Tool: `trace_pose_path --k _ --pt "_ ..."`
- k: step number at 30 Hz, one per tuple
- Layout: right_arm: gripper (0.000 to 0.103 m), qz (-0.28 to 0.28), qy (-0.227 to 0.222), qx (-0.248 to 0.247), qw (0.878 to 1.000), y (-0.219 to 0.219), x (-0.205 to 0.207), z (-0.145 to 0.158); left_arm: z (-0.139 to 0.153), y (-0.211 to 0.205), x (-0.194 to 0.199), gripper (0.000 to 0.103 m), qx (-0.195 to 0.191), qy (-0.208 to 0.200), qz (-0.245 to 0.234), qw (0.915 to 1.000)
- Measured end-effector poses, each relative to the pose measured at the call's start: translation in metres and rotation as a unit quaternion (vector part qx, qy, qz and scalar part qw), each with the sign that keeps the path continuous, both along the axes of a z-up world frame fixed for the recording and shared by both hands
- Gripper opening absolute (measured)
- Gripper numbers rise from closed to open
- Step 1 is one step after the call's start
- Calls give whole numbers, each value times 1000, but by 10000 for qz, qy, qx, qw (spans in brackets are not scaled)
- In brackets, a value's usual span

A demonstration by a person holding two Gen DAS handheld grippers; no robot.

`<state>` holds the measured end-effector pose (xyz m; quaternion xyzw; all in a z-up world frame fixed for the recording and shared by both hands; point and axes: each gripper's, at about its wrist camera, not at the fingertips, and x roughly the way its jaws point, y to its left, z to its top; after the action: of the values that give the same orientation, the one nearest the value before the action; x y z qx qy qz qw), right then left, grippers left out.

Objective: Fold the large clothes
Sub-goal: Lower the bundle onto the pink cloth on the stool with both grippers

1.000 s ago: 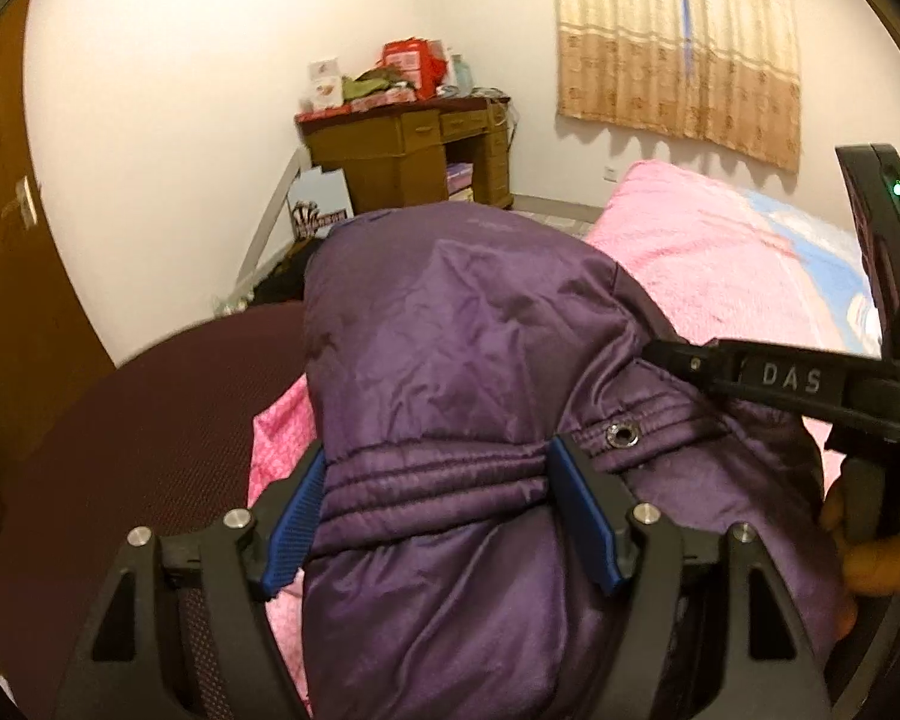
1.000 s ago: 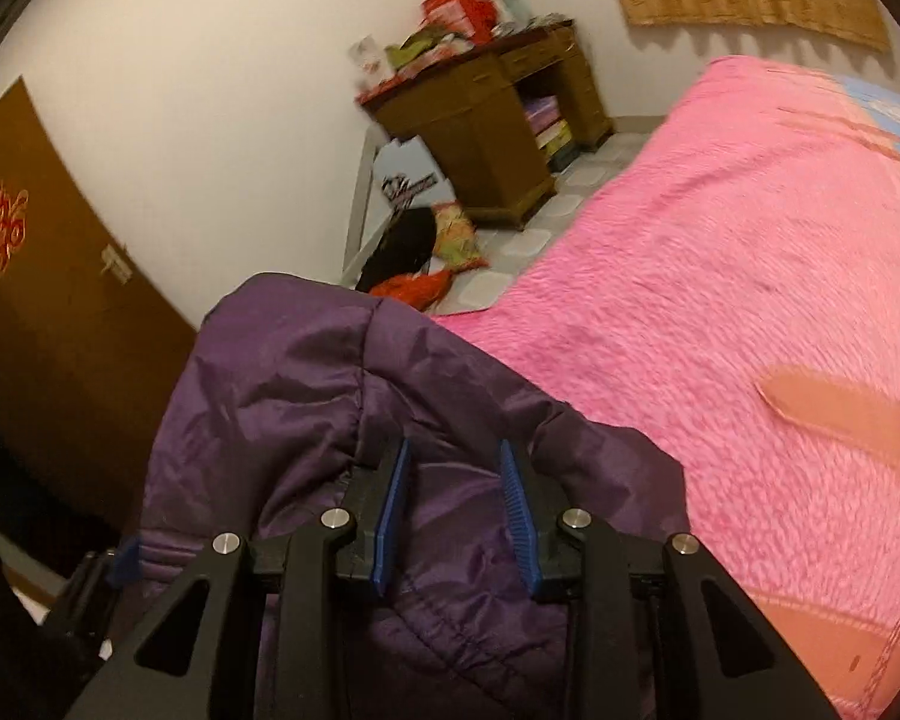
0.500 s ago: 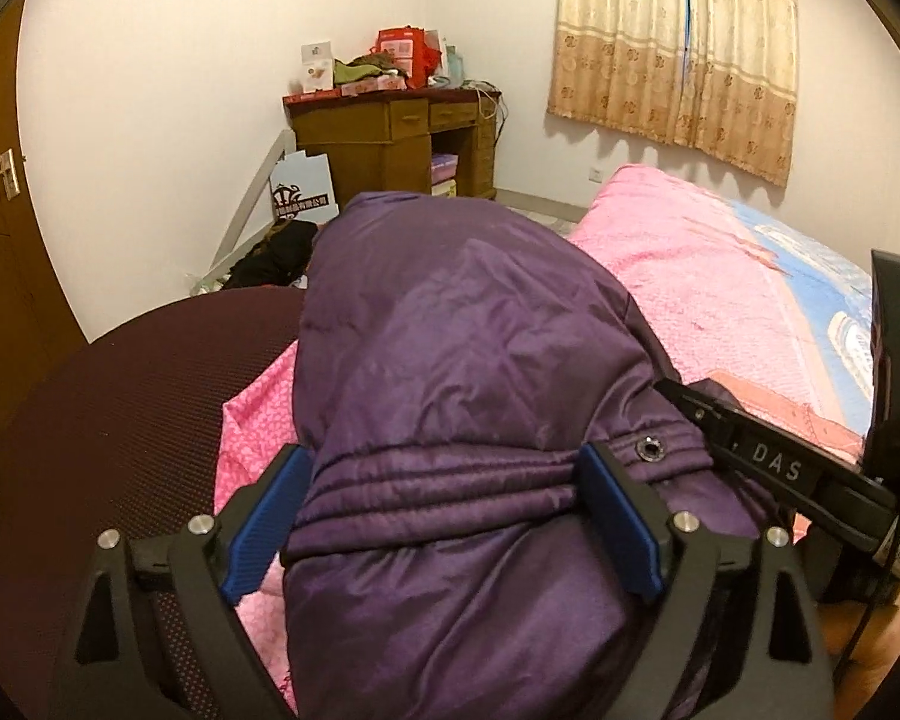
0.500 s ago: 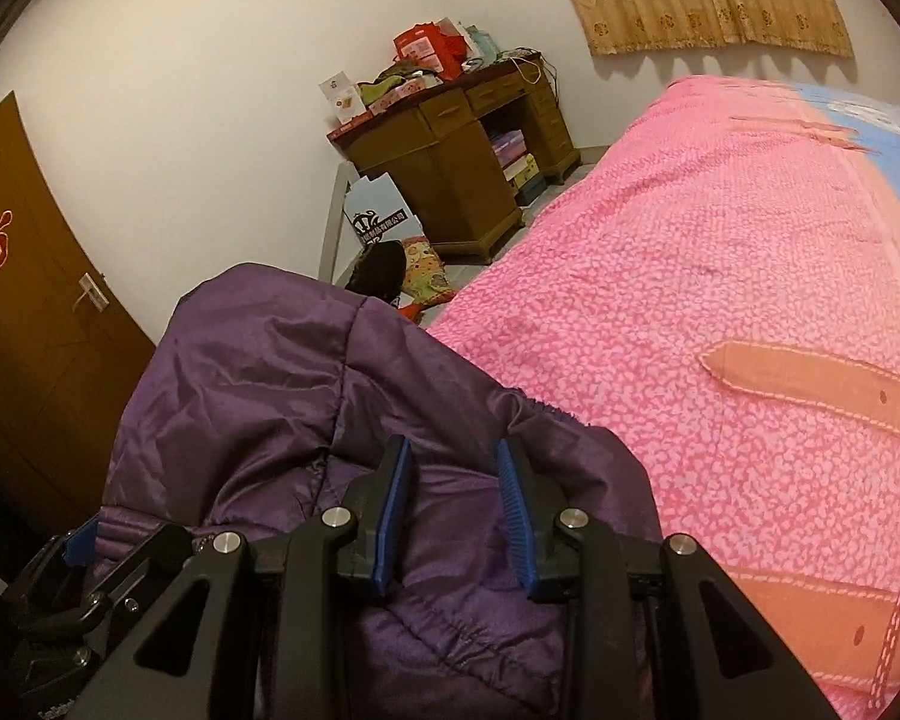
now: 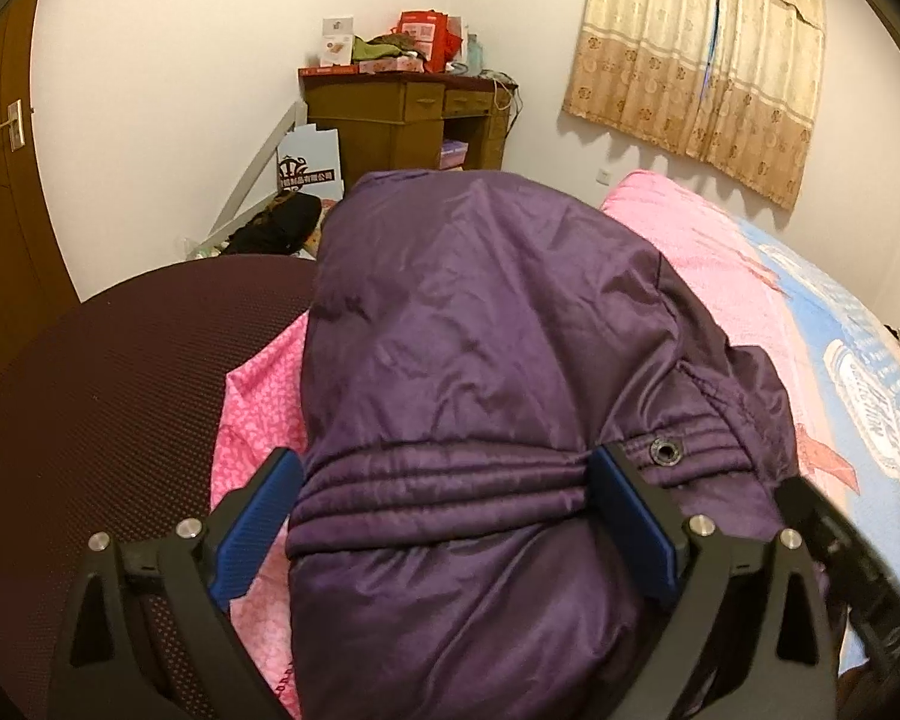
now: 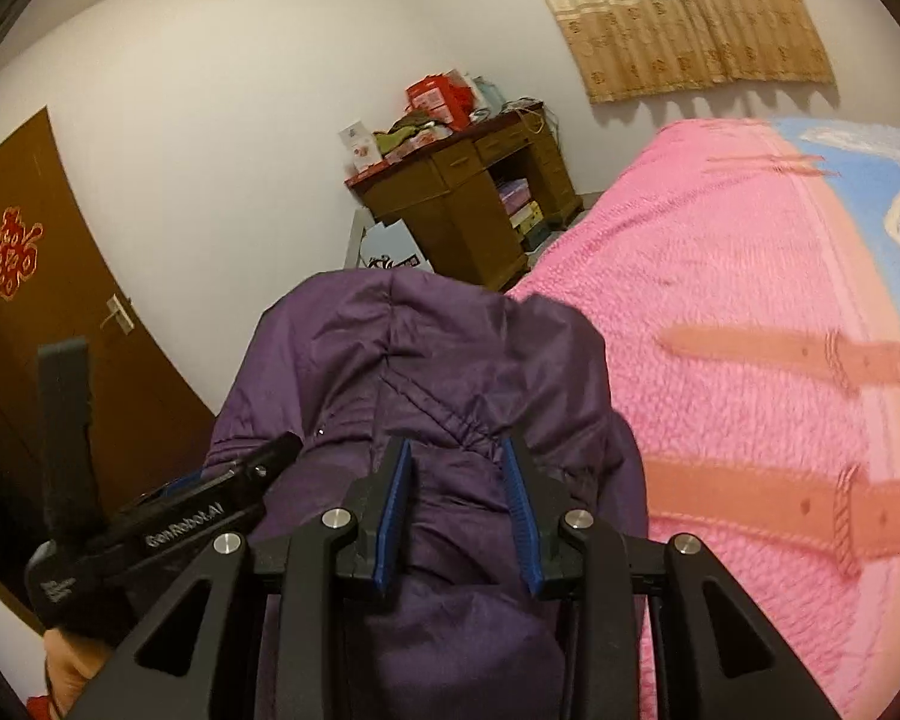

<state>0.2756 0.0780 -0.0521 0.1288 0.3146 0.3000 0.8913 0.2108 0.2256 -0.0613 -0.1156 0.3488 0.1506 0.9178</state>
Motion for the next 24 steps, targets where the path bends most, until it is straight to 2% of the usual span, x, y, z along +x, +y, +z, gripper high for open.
trace_pose_path --k 3,6,9,12,15,17,18,19,20,21,24 --pt "33 -63 -32 -2 10000 7 4 -11 -1 1 1 100 -9 37 35 10000" --pt "33 -77 -255 -287 9992 18 5 -13 -1 5 1 100 -40 78 88 9999" --pt "33 -27 -168 -239 9996 16 7 -13 0 2 -4 100 -1 99 96 9999" --pt "33 -51 -41 -169 9998 9 3 -12 0 -4 -21 100 23 80 93 9999" --pt "35 -217 -95 -165 9996 4 -12 -6 3 -8 -45 100 -13 -89 262 9996" --pt "39 -343 -217 -215 9989 0 -24 -3 6 -12 -61 100 7 -178 272 9995" --pt "45 -424 -288 -228 9984 -3 -34 -1 10 -17 -71 100 112 -209 273 9993" --pt "61 -458 -299 -209 9983 -5 -40 0 13 -19 -75 100 212 -228 262 9992" --pt "68 -491 -239 -181 9983 -9 -47 0 17 -24 -83 100 367 -258 222 9987" --pt "72 -552 -156 -166 9982 -13 -50 -1 20 -25 -86 100 459 -275 201 9984" --pt "72 -547 -35 -3 9985 -22 -63 0 28 -31 -104 99 552 -322 93 9979"
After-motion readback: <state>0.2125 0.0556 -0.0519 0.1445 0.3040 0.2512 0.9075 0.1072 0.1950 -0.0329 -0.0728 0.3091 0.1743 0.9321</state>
